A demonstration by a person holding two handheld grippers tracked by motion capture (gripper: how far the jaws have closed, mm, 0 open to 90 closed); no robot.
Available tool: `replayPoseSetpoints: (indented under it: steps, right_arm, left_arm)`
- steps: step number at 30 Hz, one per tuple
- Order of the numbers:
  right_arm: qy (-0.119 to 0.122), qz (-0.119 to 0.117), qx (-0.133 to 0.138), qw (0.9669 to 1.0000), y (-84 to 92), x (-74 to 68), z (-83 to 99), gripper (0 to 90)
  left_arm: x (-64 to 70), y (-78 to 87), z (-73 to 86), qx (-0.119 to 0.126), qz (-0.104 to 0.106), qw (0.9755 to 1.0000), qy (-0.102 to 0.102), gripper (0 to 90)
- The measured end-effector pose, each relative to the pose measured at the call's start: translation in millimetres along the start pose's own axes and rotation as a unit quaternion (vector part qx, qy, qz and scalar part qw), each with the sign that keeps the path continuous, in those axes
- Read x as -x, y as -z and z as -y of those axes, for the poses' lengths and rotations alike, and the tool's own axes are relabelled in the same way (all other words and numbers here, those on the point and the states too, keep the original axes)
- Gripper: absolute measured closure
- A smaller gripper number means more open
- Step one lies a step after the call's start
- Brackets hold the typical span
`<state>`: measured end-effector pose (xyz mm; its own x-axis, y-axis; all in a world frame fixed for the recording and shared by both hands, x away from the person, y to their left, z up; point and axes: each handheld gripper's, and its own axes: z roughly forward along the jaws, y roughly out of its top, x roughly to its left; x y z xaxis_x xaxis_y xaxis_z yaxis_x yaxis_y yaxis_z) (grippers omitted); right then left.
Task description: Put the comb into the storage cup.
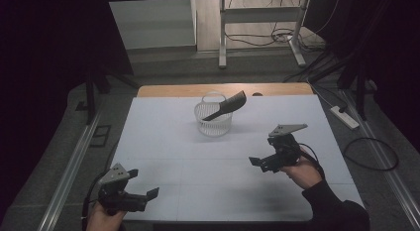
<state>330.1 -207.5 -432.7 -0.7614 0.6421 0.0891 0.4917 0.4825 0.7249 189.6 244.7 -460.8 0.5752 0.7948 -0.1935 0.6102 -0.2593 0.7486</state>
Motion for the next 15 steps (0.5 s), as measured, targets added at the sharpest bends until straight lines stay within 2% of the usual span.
replayPoseSetpoints:
  steps: [15]
  right_arm:
    - [-0.010, 0.014, 0.003, 0.9998, 19.7, 3.4, 17.1, 0.0]
  left_arm:
    - [0.0, -0.2, -0.2, -0.001, 0.000, 1.0000, 0.000, 1.2]
